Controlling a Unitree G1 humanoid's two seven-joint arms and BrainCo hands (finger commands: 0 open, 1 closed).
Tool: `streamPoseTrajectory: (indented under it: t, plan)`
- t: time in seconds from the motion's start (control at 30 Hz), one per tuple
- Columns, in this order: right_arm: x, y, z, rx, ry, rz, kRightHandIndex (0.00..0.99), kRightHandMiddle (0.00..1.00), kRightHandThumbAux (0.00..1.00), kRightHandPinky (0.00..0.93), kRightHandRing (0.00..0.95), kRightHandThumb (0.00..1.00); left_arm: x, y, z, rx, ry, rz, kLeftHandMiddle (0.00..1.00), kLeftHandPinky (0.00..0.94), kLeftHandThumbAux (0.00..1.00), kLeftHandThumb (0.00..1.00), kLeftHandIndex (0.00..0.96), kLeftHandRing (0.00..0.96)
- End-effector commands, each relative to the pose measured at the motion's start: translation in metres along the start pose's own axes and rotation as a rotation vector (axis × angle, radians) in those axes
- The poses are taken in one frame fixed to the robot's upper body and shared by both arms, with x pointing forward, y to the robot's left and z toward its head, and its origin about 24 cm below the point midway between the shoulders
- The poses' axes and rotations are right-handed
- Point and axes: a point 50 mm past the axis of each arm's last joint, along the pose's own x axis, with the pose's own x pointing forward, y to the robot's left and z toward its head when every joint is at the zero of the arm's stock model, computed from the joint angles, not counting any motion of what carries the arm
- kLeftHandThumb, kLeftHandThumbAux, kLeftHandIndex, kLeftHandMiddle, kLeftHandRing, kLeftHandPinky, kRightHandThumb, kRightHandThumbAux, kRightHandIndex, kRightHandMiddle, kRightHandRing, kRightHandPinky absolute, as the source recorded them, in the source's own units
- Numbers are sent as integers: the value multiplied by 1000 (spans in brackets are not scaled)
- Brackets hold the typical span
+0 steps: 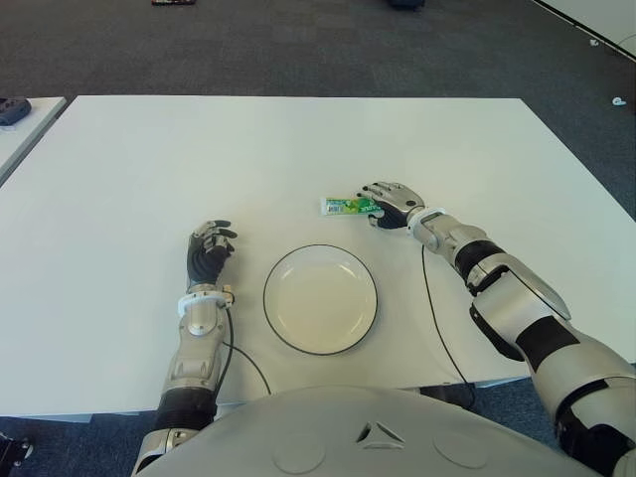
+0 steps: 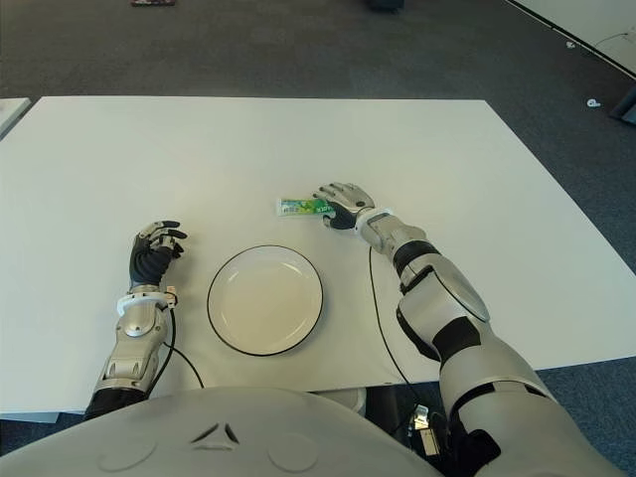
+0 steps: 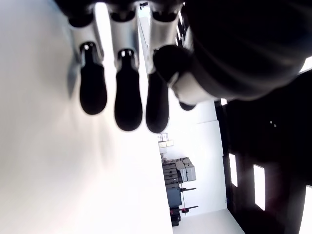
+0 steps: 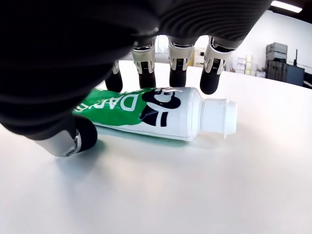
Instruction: Put the toothpaste on the table into the plate.
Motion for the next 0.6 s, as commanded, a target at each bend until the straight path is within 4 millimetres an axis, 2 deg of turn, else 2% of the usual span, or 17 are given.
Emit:
streamPoseTrajectory:
  t: [0.03, 0.1, 0.33, 0.53, 0.6]
  plan:
    - [-7, 23, 2, 5, 11, 66, 0, 0, 553, 52, 0, 513, -2, 0, -5, -1, 28, 14, 505, 602, 683, 831, 390, 638]
    - [-8, 25, 0, -6, 23, 67, 0, 0, 571, 108, 0, 509, -2, 1, -5, -3, 27, 13, 505, 604, 683, 831, 390, 639]
    - [-8, 25, -1, -28, 35, 57, 0, 0, 614, 149, 29, 493, -1, 1, -5, -3, 27, 14, 503, 601, 683, 831, 390, 638]
    - [-6, 21, 0, -28, 30, 28, 16, 64, 636, 197, 103, 487, -1, 2, -5, 1, 31, 18, 502, 598, 683, 831, 389, 637]
    - [-6, 20, 0, -20, 27, 12, 51, 112, 643, 234, 152, 481, -1, 3, -5, 1, 31, 18, 501, 597, 684, 831, 389, 636]
